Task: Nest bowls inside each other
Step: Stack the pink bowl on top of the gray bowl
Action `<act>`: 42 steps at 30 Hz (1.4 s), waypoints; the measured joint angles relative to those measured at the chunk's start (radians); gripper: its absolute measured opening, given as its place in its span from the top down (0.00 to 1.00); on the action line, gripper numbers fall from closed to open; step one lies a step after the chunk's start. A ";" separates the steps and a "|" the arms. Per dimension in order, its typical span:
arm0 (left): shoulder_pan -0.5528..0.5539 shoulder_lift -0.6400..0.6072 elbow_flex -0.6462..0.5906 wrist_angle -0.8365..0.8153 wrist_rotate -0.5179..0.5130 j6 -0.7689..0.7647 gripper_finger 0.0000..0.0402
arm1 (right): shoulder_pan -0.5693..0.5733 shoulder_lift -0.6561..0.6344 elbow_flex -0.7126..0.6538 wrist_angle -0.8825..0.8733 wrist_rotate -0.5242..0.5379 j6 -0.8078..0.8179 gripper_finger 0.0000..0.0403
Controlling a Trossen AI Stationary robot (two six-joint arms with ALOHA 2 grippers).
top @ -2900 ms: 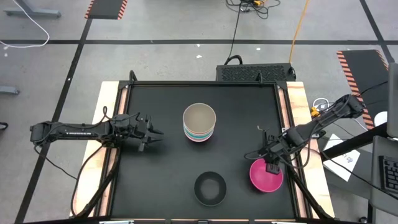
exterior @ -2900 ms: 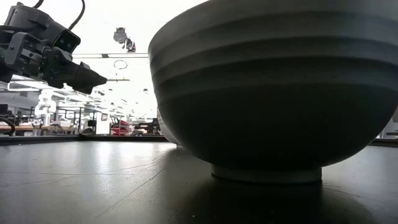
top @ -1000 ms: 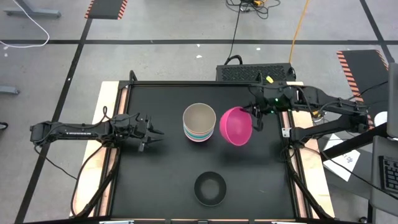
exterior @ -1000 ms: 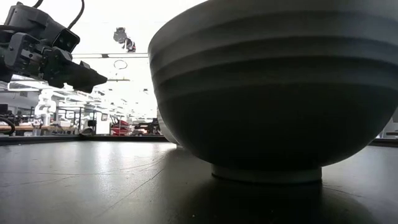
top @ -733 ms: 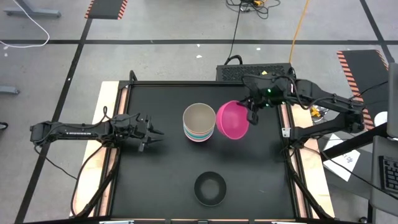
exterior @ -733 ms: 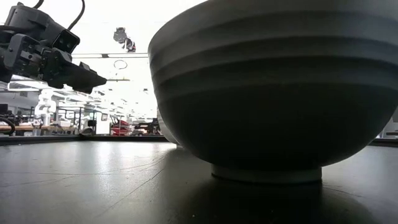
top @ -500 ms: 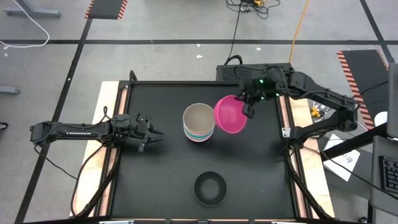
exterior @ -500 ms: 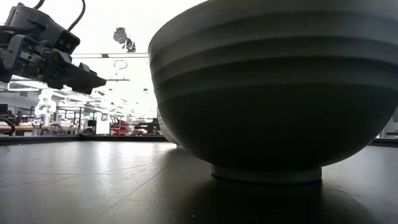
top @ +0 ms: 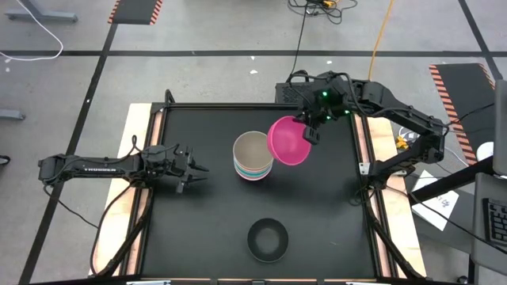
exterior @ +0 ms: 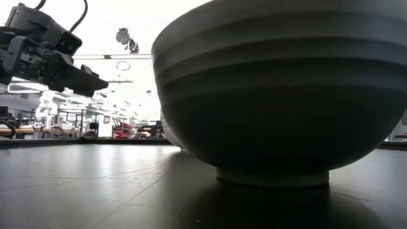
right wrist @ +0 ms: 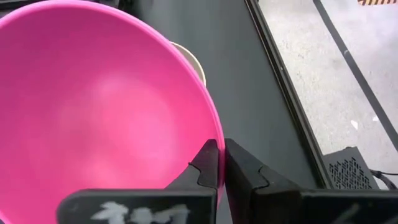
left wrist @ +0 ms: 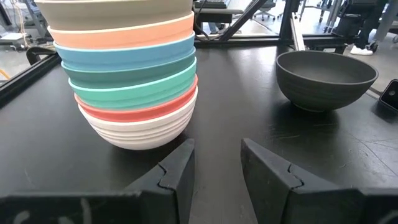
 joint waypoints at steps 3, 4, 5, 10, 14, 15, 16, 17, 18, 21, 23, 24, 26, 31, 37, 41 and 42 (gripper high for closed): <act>0.000 0.000 0.000 0.000 0.000 0.000 0.67 | -0.004 0.010 0.006 -0.004 -0.002 -0.004 1.00; 0.000 0.000 0.000 0.000 0.000 0.000 0.67 | -0.006 0.015 0.010 -0.002 -0.009 -0.004 1.00; 0.000 0.000 0.000 0.000 0.000 0.000 0.67 | -0.011 0.019 0.011 0.000 -0.023 -0.004 1.00; 0.000 0.000 0.000 0.000 0.000 0.009 0.67 | -0.033 0.058 0.011 0.025 -0.054 -0.005 0.99; 0.000 0.000 0.000 0.000 0.000 0.010 0.67 | -0.039 0.095 0.011 0.088 -0.108 -0.033 0.99; 0.000 0.000 0.000 0.000 0.000 0.010 0.67 | -0.039 0.104 0.011 0.108 -0.120 -0.039 0.99; 0.000 0.000 0.000 0.000 0.000 0.009 0.67 | -0.041 0.115 0.011 0.122 -0.133 -0.044 0.99; 0.000 0.000 0.000 0.000 0.000 0.009 0.67 | -0.044 0.124 0.011 0.133 -0.148 -0.047 0.99; 0.000 0.000 0.000 0.000 0.000 0.009 0.67 | -0.047 0.132 0.011 0.140 -0.161 -0.048 0.99; 0.000 0.000 0.000 -0.001 0.000 0.009 0.67 | -0.059 0.153 0.014 0.138 -0.184 -0.048 0.99; 0.000 0.000 0.000 -0.001 0.000 0.009 0.67 | -0.061 0.172 0.025 0.133 -0.182 -0.061 0.99; 0.000 0.000 0.000 -0.001 0.000 0.009 0.67 | -0.061 0.183 0.036 0.134 -0.182 -0.067 0.99; 0.000 0.000 0.000 -0.001 0.000 0.008 0.67 | -0.061 0.214 0.070 0.137 -0.185 -0.075 0.99; 0.000 0.000 0.000 -0.002 0.000 0.006 0.67 | -0.060 0.317 0.192 0.095 -0.233 -0.089 0.99; 0.000 0.000 0.000 -0.034 0.000 0.006 0.67 | -0.060 0.423 0.347 -0.005 -0.232 -0.119 0.99; 0.000 0.000 0.000 -0.060 0.000 0.006 0.67 | -0.056 0.474 0.429 -0.067 -0.229 -0.138 0.99; 0.000 0.000 0.000 -0.061 0.000 0.006 0.67 | -0.056 0.488 0.452 -0.086 -0.230 -0.140 1.00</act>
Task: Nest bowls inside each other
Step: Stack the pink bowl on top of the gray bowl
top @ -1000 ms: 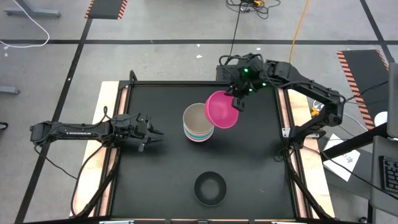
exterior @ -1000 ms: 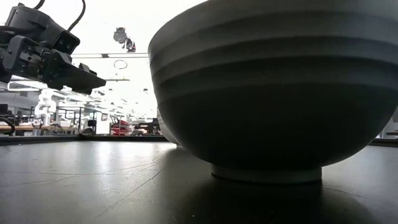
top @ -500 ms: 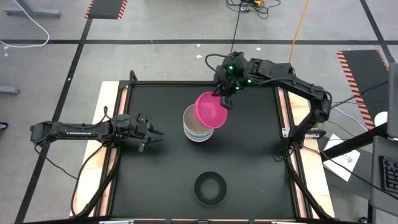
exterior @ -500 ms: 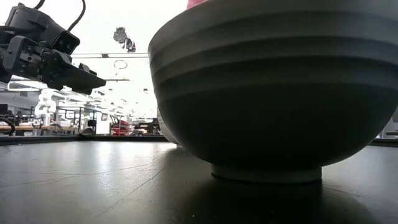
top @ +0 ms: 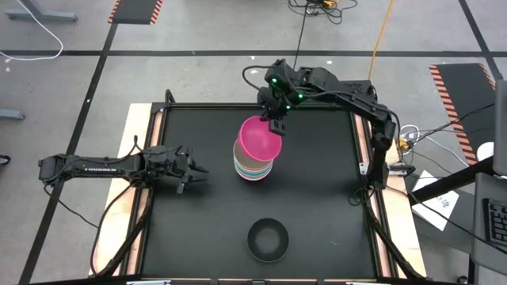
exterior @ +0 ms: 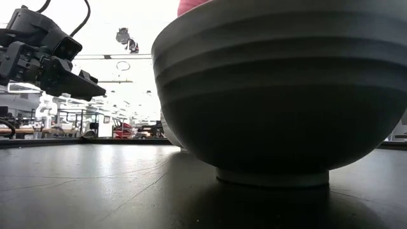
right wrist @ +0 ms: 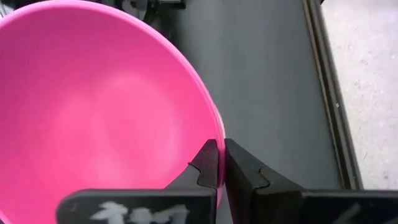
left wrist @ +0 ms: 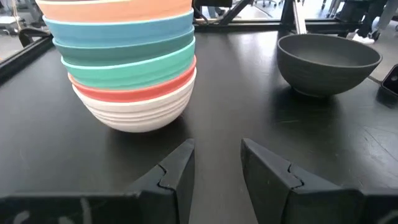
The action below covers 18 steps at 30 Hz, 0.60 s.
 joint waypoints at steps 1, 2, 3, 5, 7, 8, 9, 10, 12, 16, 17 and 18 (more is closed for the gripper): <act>0.000 0.000 0.000 -0.002 0.000 0.000 0.67 | 0.000 0.014 0.020 -0.020 0.001 -0.001 1.00; 0.000 0.000 0.000 -0.003 0.000 0.000 0.67 | 0.001 0.025 0.033 -0.033 0.000 -0.001 1.00; 0.000 0.000 0.000 -0.004 0.000 0.000 0.67 | 0.001 0.036 0.044 -0.040 0.000 -0.002 1.00; 0.000 0.000 0.000 -0.003 0.000 0.000 0.67 | 0.002 0.054 0.059 -0.048 -0.002 -0.002 1.00; 0.000 0.000 0.000 -0.003 0.000 0.001 0.67 | 0.003 0.070 0.066 -0.068 0.001 -0.007 1.00; 0.000 0.000 0.000 -0.003 0.000 0.001 0.67 | 0.004 0.076 0.066 -0.073 0.001 -0.014 1.00; 0.000 0.000 0.000 -0.002 0.000 0.001 0.67 | 0.006 0.082 0.067 -0.072 0.001 -0.021 1.00; 0.000 0.000 0.000 -0.002 0.000 0.001 0.67 | 0.007 0.085 0.067 -0.073 0.001 -0.024 1.00; 0.000 0.000 0.000 -0.002 0.000 0.002 0.67 | 0.008 0.086 0.067 -0.079 0.002 -0.041 1.00; 0.000 0.000 0.000 -0.002 0.000 0.001 0.67 | 0.018 0.083 0.068 -0.071 0.002 -0.058 1.00; 0.000 0.000 0.000 -0.002 0.000 0.002 0.67 | 0.020 0.084 0.068 -0.072 0.004 -0.064 1.00; 0.000 0.000 0.000 -0.001 0.000 0.001 0.67 | 0.023 0.084 0.068 -0.072 0.003 -0.072 1.00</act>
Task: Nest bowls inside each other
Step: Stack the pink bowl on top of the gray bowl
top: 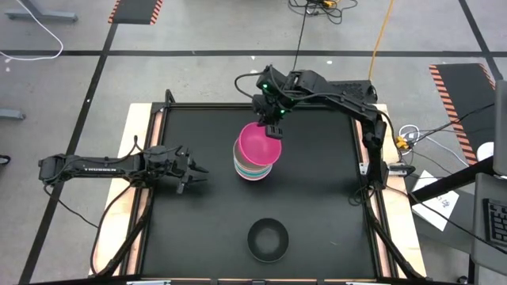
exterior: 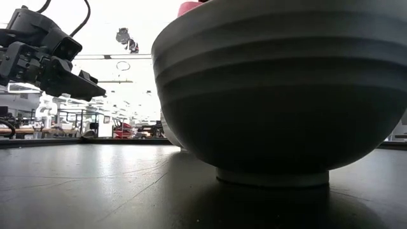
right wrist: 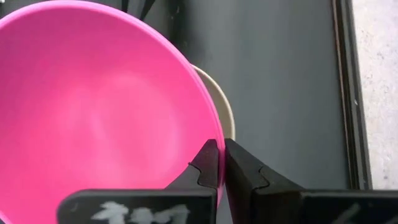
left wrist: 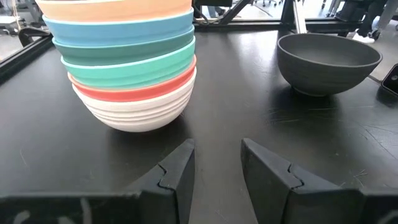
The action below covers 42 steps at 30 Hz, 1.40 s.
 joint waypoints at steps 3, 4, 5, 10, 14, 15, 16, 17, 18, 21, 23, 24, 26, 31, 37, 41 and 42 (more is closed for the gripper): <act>0.000 0.000 0.000 0.002 0.000 0.000 0.67 | 0.005 0.001 0.000 0.009 -0.002 -0.012 1.00; 0.000 0.000 0.000 0.002 0.000 0.000 0.67 | 0.007 0.006 0.000 0.020 -0.004 -0.012 1.00; 0.000 0.000 0.000 0.002 0.000 0.000 0.67 | 0.007 0.009 0.000 0.029 -0.004 -0.014 1.00; 0.000 0.000 0.000 -0.002 0.000 0.000 0.67 | 0.004 0.032 -0.001 0.040 -0.004 -0.042 1.00; 0.000 0.000 0.000 -0.006 0.000 0.000 0.67 | 0.000 0.063 -0.001 0.034 -0.006 -0.055 1.00; 0.000 0.000 0.000 -0.006 0.000 -0.001 0.67 | -0.002 0.072 -0.001 0.024 -0.004 -0.056 1.00; 0.000 0.000 0.000 -0.005 -0.001 -0.001 0.67 | -0.003 0.084 -0.001 0.016 -0.004 -0.057 1.00; 0.000 0.000 0.000 -0.007 -0.004 -0.001 0.67 | -0.005 0.092 -0.001 0.015 -0.004 -0.057 1.00; 0.000 0.000 0.000 -0.007 -0.005 -0.001 0.67 | -0.005 0.099 -0.001 0.015 -0.003 -0.058 1.00; 0.000 0.000 0.000 0.003 -0.009 -0.014 0.67 | -0.010 0.115 -0.001 0.000 -0.004 -0.064 1.00; 0.000 0.000 0.000 0.013 -0.010 -0.026 0.67 | -0.010 0.125 -0.001 -0.004 -0.004 -0.065 1.00; 0.000 0.000 0.000 0.017 -0.010 -0.032 0.67 | -0.010 0.129 -0.001 -0.006 -0.004 -0.066 1.00; 0.000 0.000 0.000 0.019 -0.009 -0.032 0.67 | -0.011 0.131 -0.001 -0.027 -0.004 -0.076 1.00; -0.001 0.000 0.000 0.018 -0.009 -0.032 0.67 | -0.011 0.129 -0.001 -0.058 -0.001 -0.090 1.00; -0.001 0.000 0.000 0.018 -0.009 -0.031 0.67 | -0.008 0.126 -0.001 -0.090 0.000 -0.110 1.00; -0.001 0.000 0.000 0.018 -0.009 -0.031 0.67 | 0.006 0.126 -0.001 -0.114 0.004 -0.159 1.00; -0.001 0.000 0.000 0.018 -0.009 -0.032 0.67 | 0.009 0.126 -0.001 -0.130 0.009 -0.168 1.00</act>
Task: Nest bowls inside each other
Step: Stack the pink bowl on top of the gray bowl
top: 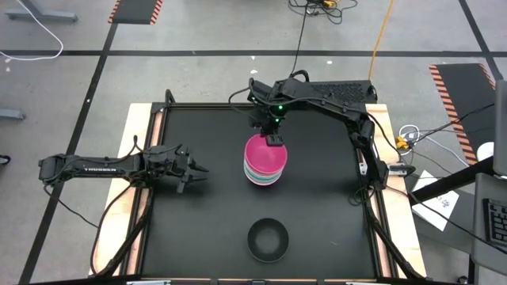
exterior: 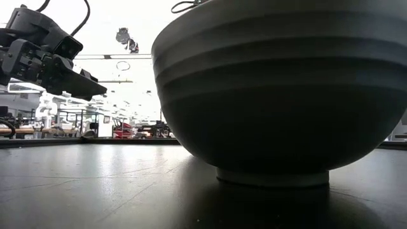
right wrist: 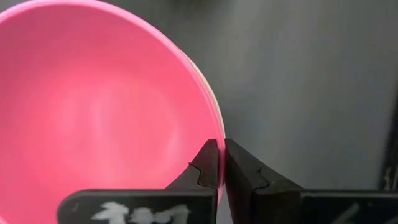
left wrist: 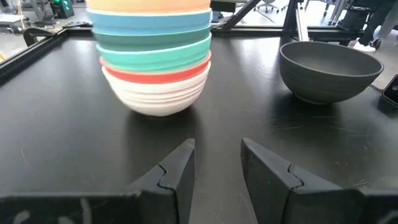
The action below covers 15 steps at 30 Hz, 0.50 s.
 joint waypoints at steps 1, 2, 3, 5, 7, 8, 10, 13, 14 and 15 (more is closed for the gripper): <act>0.000 0.000 0.000 0.000 0.000 -0.002 0.67 | 0.003 0.000 0.000 -0.013 0.014 -0.006 1.00; 0.000 0.000 0.000 0.000 0.000 -0.004 0.67 | 0.007 0.000 0.000 -0.020 0.026 -0.005 1.00; 0.000 0.000 0.000 -0.001 0.000 -0.004 0.67 | 0.009 0.000 0.000 -0.025 0.037 -0.004 1.00; 0.000 0.000 0.000 -0.002 0.000 -0.003 0.67 | 0.014 0.000 0.000 -0.032 0.039 -0.005 1.00; 0.000 0.000 0.000 -0.002 0.000 -0.003 0.67 | 0.015 0.000 0.000 -0.032 0.041 -0.004 1.00; 0.000 0.000 0.000 -0.002 0.000 -0.003 0.67 | 0.016 0.000 0.000 -0.033 0.043 -0.002 1.00; 0.000 0.000 0.000 -0.002 0.000 -0.003 0.67 | 0.018 0.000 0.000 -0.038 0.065 0.004 1.00; 0.000 0.000 0.000 -0.007 0.001 -0.004 0.67 | 0.019 0.002 0.000 -0.063 0.089 0.006 1.00; 0.000 0.000 0.000 -0.011 0.001 -0.006 0.67 | 0.019 0.003 0.000 -0.074 0.090 0.007 1.00; 0.000 0.000 0.000 -0.014 0.001 -0.007 0.67 | 0.019 0.003 0.000 -0.083 0.089 0.010 1.00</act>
